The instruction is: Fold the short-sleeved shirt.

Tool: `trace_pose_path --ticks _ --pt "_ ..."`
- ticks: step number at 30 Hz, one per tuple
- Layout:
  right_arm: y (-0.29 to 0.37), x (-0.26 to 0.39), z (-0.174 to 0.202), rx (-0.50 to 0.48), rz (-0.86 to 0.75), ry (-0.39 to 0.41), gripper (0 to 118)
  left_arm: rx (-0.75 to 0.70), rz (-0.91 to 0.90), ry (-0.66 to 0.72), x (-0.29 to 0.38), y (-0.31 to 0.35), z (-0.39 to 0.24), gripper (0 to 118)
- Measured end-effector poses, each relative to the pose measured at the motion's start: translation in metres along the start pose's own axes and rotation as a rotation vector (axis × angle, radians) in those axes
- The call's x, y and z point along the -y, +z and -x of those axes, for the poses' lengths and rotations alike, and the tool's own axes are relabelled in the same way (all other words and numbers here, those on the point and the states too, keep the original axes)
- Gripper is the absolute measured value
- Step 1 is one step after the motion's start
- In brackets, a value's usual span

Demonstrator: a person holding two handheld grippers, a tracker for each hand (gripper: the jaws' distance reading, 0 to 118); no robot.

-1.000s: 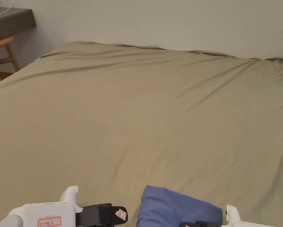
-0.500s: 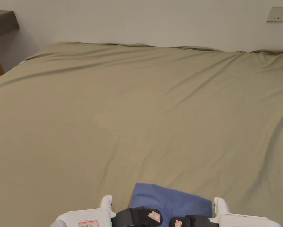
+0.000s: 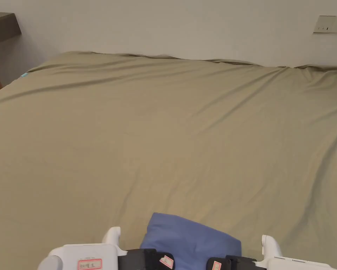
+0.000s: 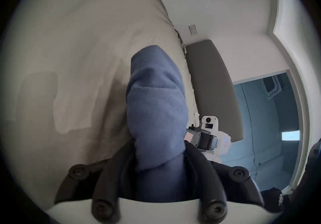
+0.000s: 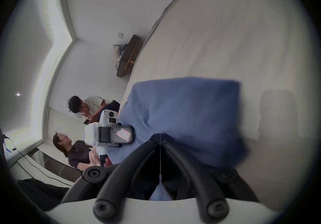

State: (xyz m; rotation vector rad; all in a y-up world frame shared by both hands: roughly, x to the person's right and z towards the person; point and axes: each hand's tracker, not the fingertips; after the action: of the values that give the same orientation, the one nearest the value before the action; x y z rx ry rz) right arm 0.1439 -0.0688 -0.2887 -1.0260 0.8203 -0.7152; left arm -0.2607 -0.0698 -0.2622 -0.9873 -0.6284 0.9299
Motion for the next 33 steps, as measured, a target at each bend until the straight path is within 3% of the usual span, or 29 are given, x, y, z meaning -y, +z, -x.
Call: trace_pose_path --ticks 6,16,24,26,27,29,33 --pt "0.011 -0.004 0.008 0.034 -0.017 0.022 3 -0.103 -0.113 -0.052 -0.045 0.1 0.007 29" --pt "0.002 0.002 0.033 0.09 0.016 0.072 3 -0.498 -0.2 -0.093 -0.134 0.309 0.027 29" --pt "-0.006 0.013 0.041 0.171 0.071 0.074 3 -0.694 -0.228 0.013 -0.168 0.365 0.089 30" --pt "-0.005 0.012 0.045 0.185 0.077 0.082 3 -0.774 -0.192 0.06 -0.169 0.363 0.094 62" --pt "-0.003 0.012 0.047 0.19 0.071 0.083 3 -0.851 -0.181 0.07 -0.168 0.361 0.092 72" --pt "0.004 0.009 0.047 0.189 0.056 0.078 3 -1.012 -0.169 0.028 -0.167 0.363 0.079 72" --pt "0.021 0.002 0.061 0.207 -0.001 0.117 3 -1.06 -0.264 -0.047 -0.161 0.364 0.025 72"
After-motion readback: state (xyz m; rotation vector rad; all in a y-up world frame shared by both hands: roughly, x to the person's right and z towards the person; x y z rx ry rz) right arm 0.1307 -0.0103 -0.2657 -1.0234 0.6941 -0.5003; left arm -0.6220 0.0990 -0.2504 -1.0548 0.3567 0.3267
